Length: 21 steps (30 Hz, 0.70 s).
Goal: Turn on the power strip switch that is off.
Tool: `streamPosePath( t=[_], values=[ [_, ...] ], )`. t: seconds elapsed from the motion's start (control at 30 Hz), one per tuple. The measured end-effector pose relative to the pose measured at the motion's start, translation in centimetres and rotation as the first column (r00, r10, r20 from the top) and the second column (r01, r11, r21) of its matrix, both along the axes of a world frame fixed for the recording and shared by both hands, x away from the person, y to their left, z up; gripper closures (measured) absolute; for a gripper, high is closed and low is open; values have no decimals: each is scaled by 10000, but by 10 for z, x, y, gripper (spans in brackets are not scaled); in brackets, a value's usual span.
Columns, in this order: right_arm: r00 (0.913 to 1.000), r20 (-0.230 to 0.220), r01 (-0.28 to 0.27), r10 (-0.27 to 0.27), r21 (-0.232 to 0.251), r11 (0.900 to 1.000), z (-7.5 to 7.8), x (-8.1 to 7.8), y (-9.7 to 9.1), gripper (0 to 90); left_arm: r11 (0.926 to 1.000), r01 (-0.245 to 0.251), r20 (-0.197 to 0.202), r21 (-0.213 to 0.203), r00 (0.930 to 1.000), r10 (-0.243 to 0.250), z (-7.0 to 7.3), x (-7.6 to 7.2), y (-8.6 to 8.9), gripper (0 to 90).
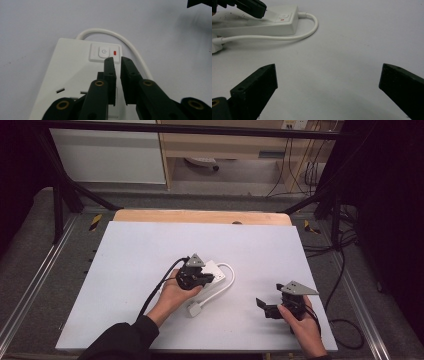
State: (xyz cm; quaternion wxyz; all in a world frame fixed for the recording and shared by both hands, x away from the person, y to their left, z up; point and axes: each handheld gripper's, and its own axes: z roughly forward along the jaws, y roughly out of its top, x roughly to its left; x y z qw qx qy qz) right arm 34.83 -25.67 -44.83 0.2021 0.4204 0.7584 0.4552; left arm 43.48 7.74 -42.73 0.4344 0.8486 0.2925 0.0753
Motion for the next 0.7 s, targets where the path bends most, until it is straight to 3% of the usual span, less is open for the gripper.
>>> streamPosePath(
  t=[0.4,0.7],
  values=[
    [10000,-19,-9,9,5,10000,0,0,0,23,9979,-218,244,-611,9994,233,5,0,1,573],
    [10000,-52,-30,30,12,10000,0,0,0,23,9956,-277,205,-897,9994,296,7,-1,0,415]
  ],
)
